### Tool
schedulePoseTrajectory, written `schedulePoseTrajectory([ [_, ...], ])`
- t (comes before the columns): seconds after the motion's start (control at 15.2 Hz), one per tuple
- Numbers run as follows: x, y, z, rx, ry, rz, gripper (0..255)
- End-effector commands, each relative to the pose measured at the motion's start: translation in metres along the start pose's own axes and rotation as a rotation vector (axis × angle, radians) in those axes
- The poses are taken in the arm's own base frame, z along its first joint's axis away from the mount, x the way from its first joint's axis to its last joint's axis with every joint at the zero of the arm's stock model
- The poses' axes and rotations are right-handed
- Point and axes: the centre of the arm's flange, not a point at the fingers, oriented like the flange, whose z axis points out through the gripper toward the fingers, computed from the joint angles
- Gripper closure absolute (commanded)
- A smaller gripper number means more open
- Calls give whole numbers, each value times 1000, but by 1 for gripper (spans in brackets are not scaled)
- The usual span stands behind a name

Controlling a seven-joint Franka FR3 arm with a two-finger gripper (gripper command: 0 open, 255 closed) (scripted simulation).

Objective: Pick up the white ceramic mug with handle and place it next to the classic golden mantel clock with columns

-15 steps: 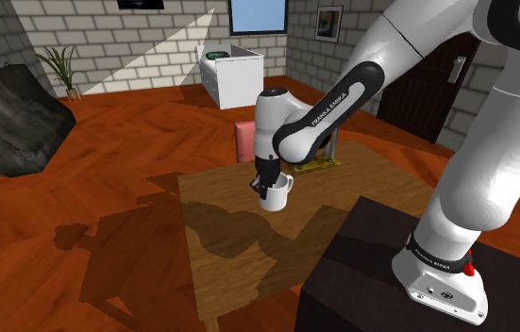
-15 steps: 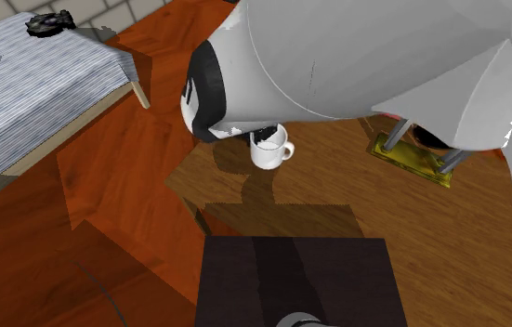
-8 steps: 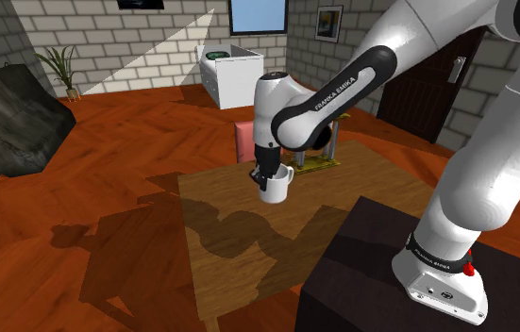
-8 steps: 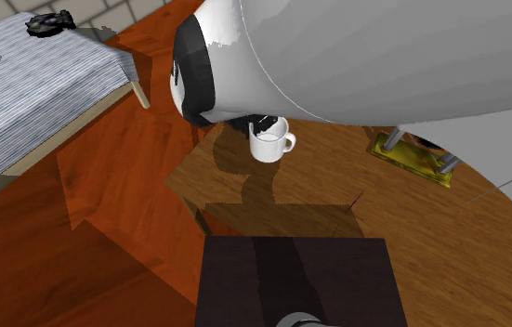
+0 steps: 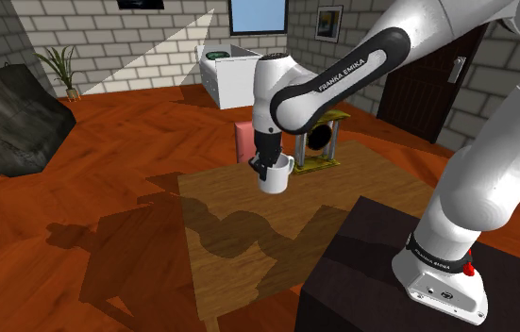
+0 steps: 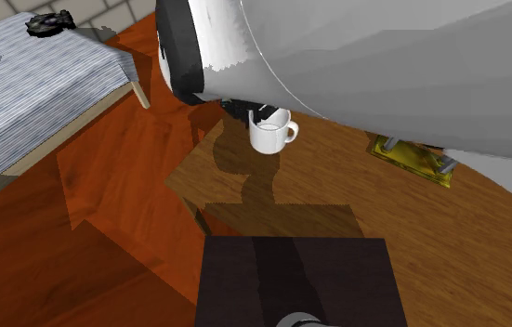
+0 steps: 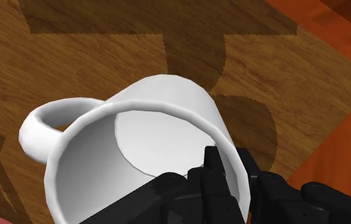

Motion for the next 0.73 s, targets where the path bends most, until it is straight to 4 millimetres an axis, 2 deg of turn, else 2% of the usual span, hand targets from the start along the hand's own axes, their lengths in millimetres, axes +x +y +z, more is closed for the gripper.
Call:
schedulePoseTrajectory([
  [0.0,1,0,-12,0,0,0,255],
  [0.66,5,1,-64,0,0,0,255],
])
